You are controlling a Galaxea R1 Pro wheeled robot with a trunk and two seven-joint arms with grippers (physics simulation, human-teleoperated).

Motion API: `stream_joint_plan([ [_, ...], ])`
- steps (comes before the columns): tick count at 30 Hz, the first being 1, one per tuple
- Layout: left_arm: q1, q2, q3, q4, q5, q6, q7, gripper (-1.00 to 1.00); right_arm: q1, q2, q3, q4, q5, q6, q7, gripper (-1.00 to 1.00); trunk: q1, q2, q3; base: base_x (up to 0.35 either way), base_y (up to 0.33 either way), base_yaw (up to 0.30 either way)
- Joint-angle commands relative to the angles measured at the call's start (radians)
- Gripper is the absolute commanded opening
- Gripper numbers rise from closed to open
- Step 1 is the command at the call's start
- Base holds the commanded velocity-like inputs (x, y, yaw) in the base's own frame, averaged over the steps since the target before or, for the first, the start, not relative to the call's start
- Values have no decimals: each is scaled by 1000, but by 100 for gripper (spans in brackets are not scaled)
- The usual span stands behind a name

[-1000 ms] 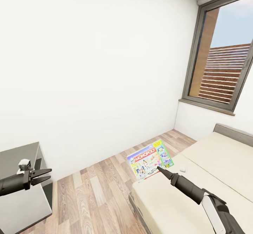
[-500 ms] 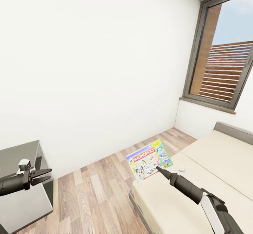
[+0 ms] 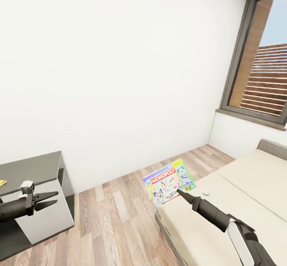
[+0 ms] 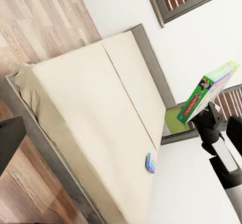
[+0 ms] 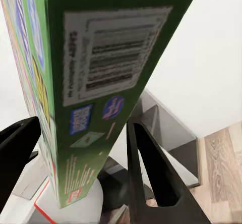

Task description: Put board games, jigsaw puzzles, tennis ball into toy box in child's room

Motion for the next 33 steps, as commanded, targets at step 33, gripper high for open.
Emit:
stream_joint_plan([
  [33, 1, 79, 3, 3, 11, 9, -4, 100, 0, -9, -6, 0, -12, 7, -43, -100, 0, -1, -10, -8, 6, 73],
])
